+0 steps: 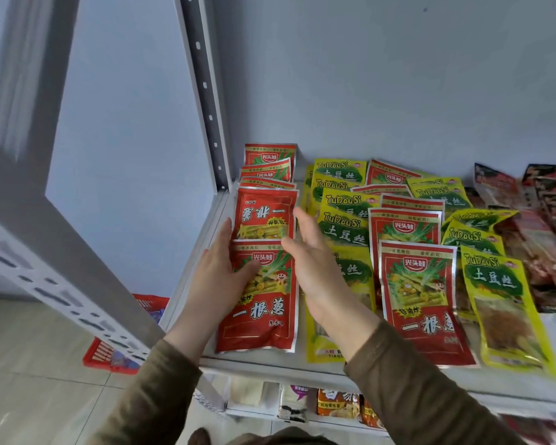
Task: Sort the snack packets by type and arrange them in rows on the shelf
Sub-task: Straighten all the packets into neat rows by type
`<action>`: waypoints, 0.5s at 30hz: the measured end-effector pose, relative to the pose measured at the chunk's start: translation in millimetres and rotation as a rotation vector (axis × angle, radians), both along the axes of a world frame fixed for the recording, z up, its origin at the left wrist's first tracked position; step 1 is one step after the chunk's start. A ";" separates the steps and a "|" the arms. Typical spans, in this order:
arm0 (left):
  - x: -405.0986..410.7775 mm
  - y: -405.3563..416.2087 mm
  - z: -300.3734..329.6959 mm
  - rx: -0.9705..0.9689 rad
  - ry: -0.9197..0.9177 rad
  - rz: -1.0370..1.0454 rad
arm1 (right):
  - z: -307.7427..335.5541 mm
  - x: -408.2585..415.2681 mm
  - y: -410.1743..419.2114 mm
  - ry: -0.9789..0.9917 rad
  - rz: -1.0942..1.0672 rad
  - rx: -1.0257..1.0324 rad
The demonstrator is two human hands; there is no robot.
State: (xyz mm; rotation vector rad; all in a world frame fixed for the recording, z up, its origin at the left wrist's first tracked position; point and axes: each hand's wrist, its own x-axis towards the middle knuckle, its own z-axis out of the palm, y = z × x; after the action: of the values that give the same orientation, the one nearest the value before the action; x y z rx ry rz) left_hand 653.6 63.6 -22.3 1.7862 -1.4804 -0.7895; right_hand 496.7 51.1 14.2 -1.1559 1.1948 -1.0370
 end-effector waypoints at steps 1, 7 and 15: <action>-0.2 -0.6 1.2 -0.002 -0.015 0.017 | -0.4 1.1 1.1 0.005 -0.003 -0.009; -1.4 -6.8 7.3 -0.028 -0.072 0.071 | -4.8 -10.9 0.9 -0.008 -0.043 -0.047; -6.3 -11.6 7.1 0.018 -0.106 0.146 | -16.7 -5.6 13.6 0.017 0.028 -0.015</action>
State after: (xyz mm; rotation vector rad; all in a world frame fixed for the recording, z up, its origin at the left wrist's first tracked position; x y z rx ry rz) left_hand 647.4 52.0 -15.2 1.9507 -1.3948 -0.6454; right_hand 491.1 64.7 -2.5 -1.1920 1.1823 -1.0181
